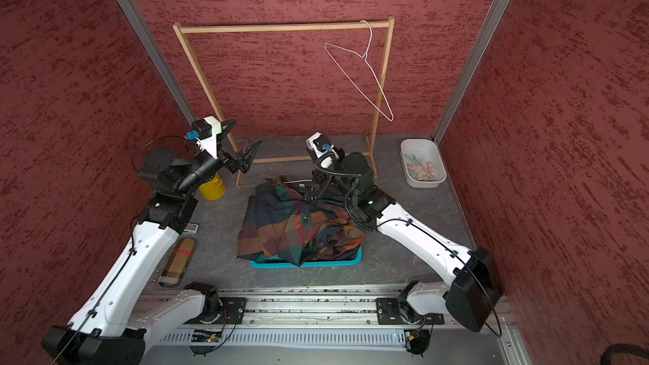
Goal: Remove the clothespins securing long-sleeve shirts to the hanger
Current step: Place the clamp in the storage box.
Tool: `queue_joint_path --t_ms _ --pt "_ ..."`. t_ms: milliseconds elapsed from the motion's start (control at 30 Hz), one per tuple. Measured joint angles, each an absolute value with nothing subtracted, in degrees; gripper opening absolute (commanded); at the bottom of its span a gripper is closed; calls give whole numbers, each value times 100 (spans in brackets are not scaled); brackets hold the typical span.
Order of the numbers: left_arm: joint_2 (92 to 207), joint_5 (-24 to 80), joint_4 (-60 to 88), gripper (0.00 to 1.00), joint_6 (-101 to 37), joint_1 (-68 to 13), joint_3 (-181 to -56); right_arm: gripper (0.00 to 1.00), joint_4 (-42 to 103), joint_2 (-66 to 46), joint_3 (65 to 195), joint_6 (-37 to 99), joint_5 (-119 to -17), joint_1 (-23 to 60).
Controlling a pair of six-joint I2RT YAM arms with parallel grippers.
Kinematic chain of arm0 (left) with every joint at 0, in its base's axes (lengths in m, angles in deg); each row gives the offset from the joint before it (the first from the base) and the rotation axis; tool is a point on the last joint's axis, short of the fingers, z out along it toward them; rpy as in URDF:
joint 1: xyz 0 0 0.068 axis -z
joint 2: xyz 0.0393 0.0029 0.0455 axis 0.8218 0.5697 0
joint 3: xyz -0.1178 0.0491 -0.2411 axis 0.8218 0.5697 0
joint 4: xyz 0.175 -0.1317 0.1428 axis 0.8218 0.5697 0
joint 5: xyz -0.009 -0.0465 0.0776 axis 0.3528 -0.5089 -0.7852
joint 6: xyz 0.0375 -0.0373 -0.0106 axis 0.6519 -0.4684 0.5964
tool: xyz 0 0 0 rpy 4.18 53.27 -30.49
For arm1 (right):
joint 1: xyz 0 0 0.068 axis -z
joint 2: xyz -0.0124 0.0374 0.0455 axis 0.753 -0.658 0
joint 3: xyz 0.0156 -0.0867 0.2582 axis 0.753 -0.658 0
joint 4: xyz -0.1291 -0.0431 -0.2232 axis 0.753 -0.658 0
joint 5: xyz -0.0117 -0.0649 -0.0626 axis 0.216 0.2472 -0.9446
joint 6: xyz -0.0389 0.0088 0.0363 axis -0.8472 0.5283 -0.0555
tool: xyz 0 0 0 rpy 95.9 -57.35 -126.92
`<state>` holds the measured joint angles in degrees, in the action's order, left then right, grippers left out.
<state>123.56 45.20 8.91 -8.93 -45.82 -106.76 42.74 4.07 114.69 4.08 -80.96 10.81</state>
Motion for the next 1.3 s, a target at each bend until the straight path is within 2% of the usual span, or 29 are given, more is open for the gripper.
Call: queue_joint_path --t_ms 267,567,900,1267,1300 --pt "12297 4577 266 99 -1861 -5115 -10324 0 3175 1452 10380 1700 -8048 2790" --pt "12415 5161 -692 99 -2963 -5596 -10073 0 3061 1229 9858 2754 -7224 4657" --pt "12450 4844 331 99 -2677 -5661 -10486 0 4103 -249 9845 3435 -6673 5892" --pt "12955 4986 1549 99 -2165 -5659 -11000 0 4606 -2537 11316 3706 -6478 6526" --pt "13035 5030 1684 98 -2130 -5659 -11050 5 4637 -2690 11427 3731 -6470 6550"
